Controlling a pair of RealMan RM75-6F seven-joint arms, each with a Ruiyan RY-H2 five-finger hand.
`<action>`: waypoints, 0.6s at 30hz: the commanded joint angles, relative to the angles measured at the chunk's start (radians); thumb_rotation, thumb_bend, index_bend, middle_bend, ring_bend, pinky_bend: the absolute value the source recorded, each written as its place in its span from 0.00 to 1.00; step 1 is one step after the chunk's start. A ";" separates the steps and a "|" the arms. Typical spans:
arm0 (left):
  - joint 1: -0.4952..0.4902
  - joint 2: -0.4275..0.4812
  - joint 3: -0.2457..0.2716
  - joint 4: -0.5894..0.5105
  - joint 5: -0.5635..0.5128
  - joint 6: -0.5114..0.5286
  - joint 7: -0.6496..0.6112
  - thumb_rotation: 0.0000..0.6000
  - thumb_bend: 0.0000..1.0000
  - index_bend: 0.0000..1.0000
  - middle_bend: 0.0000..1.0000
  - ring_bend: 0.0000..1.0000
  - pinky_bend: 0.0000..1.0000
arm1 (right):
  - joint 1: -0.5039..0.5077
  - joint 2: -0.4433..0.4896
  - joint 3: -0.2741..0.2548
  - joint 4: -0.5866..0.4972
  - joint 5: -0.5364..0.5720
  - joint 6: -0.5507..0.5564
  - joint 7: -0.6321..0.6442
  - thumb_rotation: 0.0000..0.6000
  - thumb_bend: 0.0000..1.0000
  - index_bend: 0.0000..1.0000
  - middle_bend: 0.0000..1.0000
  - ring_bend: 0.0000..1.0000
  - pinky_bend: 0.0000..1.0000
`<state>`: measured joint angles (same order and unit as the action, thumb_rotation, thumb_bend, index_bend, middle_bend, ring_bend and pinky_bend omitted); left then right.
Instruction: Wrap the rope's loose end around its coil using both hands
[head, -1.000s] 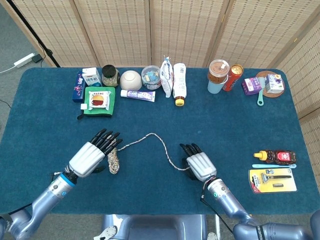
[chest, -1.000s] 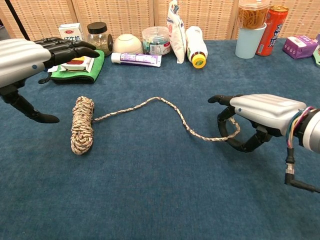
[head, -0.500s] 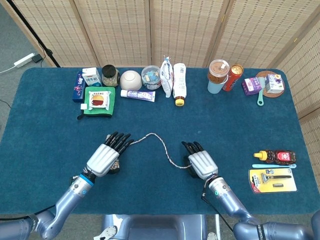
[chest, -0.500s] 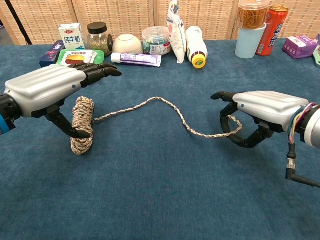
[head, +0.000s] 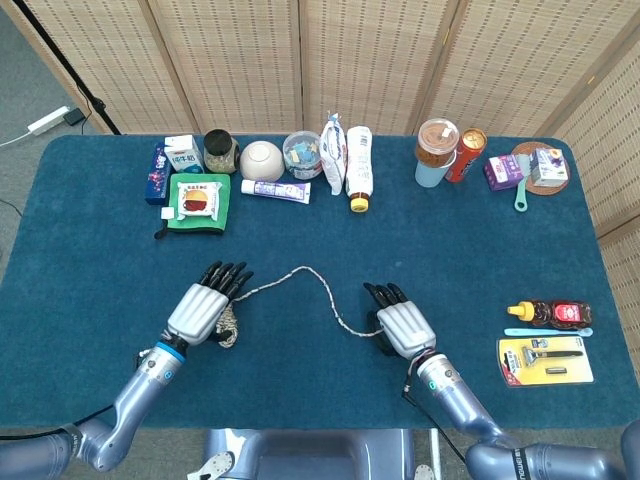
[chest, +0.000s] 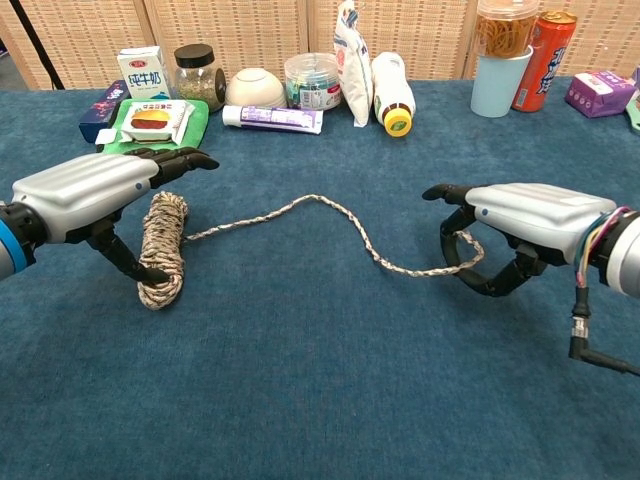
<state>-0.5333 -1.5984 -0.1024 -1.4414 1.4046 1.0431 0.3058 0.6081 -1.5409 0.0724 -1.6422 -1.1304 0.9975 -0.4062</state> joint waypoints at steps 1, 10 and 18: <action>-0.003 -0.005 0.001 0.033 -0.014 -0.007 -0.017 1.00 0.07 0.00 0.00 0.00 0.00 | 0.000 0.001 -0.001 0.000 0.000 0.001 -0.001 1.00 0.53 0.59 0.00 0.00 0.00; 0.000 0.021 -0.020 0.120 -0.039 0.016 -0.084 1.00 0.07 0.00 0.00 0.00 0.00 | 0.000 0.005 0.003 0.002 0.000 0.000 0.006 1.00 0.53 0.60 0.00 0.00 0.00; -0.011 0.070 -0.081 0.159 -0.088 0.037 -0.111 1.00 0.07 0.00 0.00 0.00 0.00 | 0.000 0.007 0.003 0.008 -0.001 -0.002 0.013 1.00 0.53 0.60 0.00 0.00 0.00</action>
<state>-0.5421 -1.5359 -0.1745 -1.2815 1.3261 1.0772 0.2008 0.6077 -1.5338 0.0751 -1.6341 -1.1312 0.9954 -0.3932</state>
